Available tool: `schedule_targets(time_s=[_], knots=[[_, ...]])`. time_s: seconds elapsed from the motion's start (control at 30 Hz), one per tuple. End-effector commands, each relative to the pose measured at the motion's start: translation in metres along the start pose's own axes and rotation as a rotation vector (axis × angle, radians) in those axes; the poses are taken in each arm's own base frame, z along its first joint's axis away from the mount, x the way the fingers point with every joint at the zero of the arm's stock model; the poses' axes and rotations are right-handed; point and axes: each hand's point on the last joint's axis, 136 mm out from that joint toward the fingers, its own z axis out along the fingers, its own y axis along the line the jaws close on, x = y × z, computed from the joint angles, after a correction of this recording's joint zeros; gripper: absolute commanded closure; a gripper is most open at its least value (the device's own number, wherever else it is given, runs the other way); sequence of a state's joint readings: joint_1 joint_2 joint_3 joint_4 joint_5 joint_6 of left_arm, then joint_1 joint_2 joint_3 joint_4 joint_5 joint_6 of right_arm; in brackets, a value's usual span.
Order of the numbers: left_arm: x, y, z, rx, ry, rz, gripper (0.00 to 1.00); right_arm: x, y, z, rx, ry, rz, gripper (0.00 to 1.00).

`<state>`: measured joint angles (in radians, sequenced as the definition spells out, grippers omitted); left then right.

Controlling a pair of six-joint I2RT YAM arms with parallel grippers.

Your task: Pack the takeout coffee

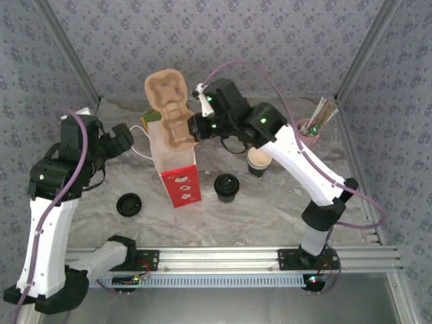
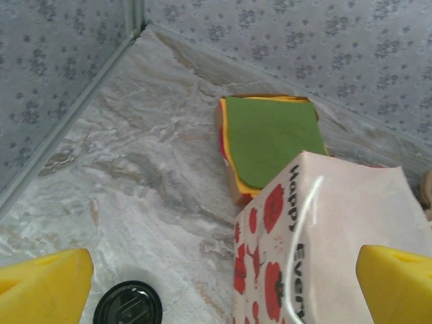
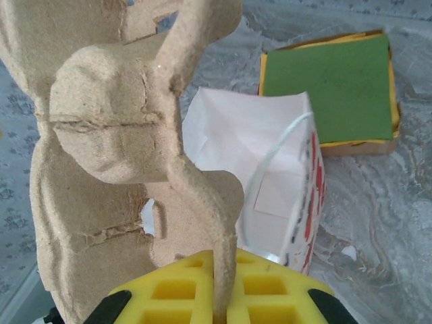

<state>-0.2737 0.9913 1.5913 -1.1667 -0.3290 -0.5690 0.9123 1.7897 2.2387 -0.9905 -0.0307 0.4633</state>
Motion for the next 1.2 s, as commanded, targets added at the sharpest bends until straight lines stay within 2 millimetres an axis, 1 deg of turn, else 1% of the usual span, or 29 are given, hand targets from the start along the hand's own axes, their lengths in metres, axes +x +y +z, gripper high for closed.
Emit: schedule_targets(time_s=[0.0,0.17,0.33,0.67,0.87,1.0,1.13,1.17], knots=[[0.005,0.015,-0.007,-0.034,-0.01,0.008,0.0,0.005,-0.003,0.0,0.098,0.011,0.028,0.91],[0.019,0.025,-0.001,-0.062,0.005,0.023,0.0,0.022,0.005,0.017,0.15,0.06,0.059,0.91],[0.03,0.025,0.002,-0.04,0.021,0.018,0.0,0.036,0.001,0.025,0.244,0.089,0.046,0.91],[0.047,0.007,0.005,0.086,0.064,0.002,0.0,0.048,-0.002,0.044,0.331,0.11,-0.007,0.9],[0.055,-0.01,0.008,0.178,0.104,-0.002,0.02,0.054,-0.012,0.047,0.4,0.121,-0.027,0.9],[0.057,-0.019,0.01,0.223,0.121,-0.009,0.04,0.058,-0.015,0.051,0.415,0.136,-0.032,0.89],[0.058,-0.023,0.013,0.233,0.129,-0.008,0.05,0.065,-0.014,0.057,0.407,0.166,-0.034,0.89],[0.058,-0.023,0.014,0.235,0.13,-0.008,0.05,0.067,-0.014,0.057,0.412,0.166,-0.012,0.89]])
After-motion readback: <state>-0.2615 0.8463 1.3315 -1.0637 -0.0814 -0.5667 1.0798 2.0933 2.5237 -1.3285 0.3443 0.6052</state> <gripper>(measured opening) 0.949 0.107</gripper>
